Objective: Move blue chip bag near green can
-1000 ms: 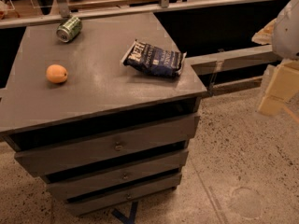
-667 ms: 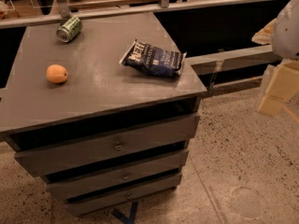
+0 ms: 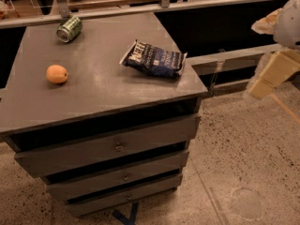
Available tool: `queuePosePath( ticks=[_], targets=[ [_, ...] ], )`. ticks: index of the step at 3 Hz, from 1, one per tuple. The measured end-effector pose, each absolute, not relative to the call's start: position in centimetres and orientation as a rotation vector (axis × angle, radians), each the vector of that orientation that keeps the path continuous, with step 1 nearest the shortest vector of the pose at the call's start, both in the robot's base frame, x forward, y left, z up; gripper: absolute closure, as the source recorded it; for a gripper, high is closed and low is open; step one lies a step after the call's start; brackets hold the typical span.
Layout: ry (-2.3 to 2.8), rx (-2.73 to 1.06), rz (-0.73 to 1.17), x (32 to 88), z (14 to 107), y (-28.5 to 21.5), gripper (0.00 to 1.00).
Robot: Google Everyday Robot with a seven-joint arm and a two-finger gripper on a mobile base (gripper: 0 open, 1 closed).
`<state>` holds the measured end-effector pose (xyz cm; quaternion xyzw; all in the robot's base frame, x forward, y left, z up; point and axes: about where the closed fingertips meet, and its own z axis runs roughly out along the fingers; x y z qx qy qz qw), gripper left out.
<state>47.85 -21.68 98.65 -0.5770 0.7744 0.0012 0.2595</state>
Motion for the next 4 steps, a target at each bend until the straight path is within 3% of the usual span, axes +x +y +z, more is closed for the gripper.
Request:
queuePosePath(
  ticks=[2, 4],
  targets=[
    [1.986, -1.369, 0.115, 57.8, 93.6, -19.6, 0.0],
    [1.98, -1.33, 0.131, 58.6, 93.3, -18.4, 0.0]
  ],
)
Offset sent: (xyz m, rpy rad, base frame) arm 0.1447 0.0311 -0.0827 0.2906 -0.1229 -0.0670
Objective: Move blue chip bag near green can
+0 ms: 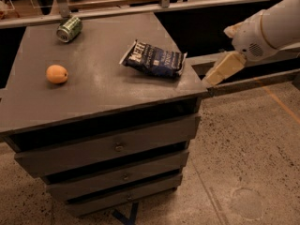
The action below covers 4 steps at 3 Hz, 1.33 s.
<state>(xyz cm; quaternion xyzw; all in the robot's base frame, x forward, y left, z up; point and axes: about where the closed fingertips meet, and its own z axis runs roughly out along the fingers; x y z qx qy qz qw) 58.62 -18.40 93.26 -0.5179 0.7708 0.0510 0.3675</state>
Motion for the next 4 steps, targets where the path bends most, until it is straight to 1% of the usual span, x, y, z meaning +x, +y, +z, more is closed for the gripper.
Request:
queuePosePath(
  ticks=[2, 4],
  targets=[
    [1.924, -1.238, 0.244, 63.6, 91.6, -12.9, 0.0],
    [1.914, -1.295, 0.339, 68.0, 88.8, -7.8, 0.0]
  ],
)
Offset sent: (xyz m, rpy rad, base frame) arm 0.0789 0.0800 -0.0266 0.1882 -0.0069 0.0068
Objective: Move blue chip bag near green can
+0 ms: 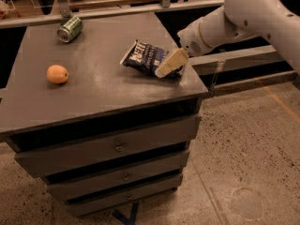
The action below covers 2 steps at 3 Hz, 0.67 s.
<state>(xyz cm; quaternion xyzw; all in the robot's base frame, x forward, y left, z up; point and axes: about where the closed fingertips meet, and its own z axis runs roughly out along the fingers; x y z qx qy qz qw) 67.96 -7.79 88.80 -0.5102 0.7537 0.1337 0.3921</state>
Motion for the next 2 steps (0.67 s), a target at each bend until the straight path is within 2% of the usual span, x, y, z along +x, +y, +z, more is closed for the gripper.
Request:
queuePosePath(
  ticks=[1, 2],
  targets=[
    [1.929, -1.319, 0.381, 69.4, 87.4, -5.8, 0.18],
    [1.96, -1.33, 0.429, 70.1, 85.1, -5.2, 0.42]
  ],
)
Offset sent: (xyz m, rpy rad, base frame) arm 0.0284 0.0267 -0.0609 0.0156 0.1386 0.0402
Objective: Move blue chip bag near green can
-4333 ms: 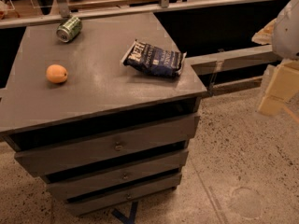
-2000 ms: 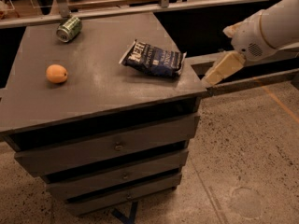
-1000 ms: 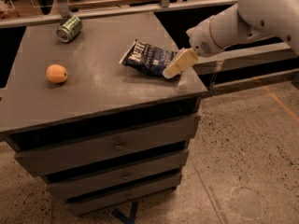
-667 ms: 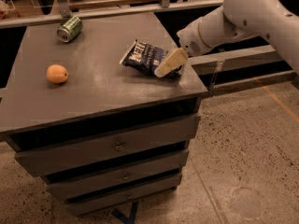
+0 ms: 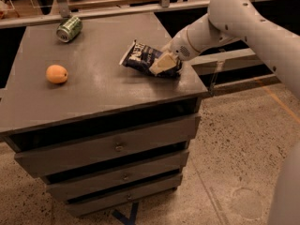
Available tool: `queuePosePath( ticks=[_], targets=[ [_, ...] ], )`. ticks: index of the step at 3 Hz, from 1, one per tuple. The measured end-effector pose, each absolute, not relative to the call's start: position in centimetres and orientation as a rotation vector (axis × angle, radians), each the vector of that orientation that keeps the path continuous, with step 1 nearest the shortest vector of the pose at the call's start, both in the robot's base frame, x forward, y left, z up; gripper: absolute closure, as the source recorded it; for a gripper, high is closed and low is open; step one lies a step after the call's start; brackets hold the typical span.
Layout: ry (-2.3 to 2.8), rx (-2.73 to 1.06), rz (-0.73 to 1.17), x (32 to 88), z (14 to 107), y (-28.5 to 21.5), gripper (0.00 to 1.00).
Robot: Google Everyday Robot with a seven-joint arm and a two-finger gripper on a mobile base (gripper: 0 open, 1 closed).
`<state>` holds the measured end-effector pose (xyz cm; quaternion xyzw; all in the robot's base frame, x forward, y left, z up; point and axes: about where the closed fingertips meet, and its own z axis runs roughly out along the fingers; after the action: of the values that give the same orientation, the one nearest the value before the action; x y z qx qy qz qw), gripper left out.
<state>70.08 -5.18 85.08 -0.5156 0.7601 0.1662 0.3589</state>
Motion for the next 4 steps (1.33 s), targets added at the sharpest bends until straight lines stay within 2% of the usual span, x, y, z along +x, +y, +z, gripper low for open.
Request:
queuePosePath(
  ticks=[2, 4],
  targets=[
    [1.944, -1.374, 0.482, 70.2, 84.0, -4.5, 0.41],
    [1.809, -1.298, 0.5, 72.3, 89.7, -2.3, 0.88]
  ],
)
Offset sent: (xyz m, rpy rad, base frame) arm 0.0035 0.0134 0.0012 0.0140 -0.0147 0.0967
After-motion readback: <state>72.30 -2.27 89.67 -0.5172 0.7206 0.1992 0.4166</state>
